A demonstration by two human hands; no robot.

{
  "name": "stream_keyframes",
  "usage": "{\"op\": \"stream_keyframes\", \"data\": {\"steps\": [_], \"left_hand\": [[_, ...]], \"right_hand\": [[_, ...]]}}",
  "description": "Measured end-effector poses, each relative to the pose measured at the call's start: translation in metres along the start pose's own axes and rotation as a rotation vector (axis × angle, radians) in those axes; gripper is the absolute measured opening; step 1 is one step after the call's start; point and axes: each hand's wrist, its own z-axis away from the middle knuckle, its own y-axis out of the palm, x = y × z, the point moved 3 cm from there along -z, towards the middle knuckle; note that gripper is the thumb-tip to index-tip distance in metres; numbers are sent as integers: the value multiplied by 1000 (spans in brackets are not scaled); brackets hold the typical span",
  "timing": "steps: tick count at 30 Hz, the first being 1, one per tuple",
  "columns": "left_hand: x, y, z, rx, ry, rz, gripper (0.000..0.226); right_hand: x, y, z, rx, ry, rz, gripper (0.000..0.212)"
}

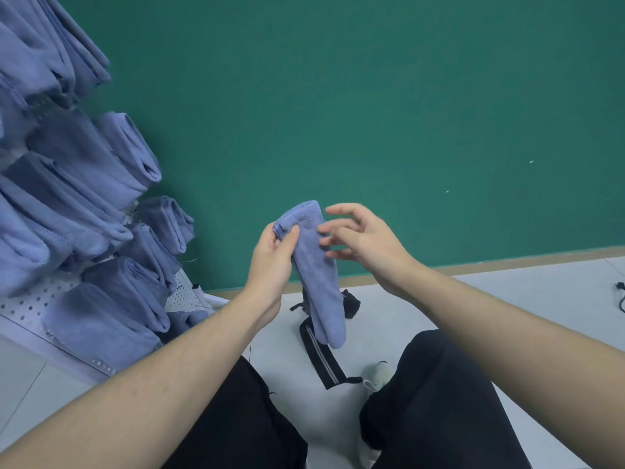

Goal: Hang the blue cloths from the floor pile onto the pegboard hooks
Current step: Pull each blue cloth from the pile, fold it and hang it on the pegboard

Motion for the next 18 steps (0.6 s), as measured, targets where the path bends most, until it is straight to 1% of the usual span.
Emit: {"op": "stream_keyframes", "data": {"steps": [1,2,3,5,7,10,13,18], "left_hand": [[-1,0,-1,12,-20,25,15],[-2,1,-1,30,-37,48,16],[-4,1,-2,51,-52,74,16],[-8,3,-3,95,-81,127,17],[-10,3,-4,118,-114,177,19],[-12,5,-4,111,-159,276,20],[-14,5,-8,85,-165,342,19],[-9,-5,-17,2,-141,359,21]], "right_hand": [[-5,-6,-3,-70,-33,62,29],[-11,-11,-4,-103,-43,129,36],[-19,-15,-5,-91,-28,175,45],[-34,-17,-1,21,55,166,56],[-46,-13,4,128,115,151,52],[-52,-4,8,155,63,162,33],[-54,6,12,207,96,122,25],[-61,7,3,174,113,253,22]]}}
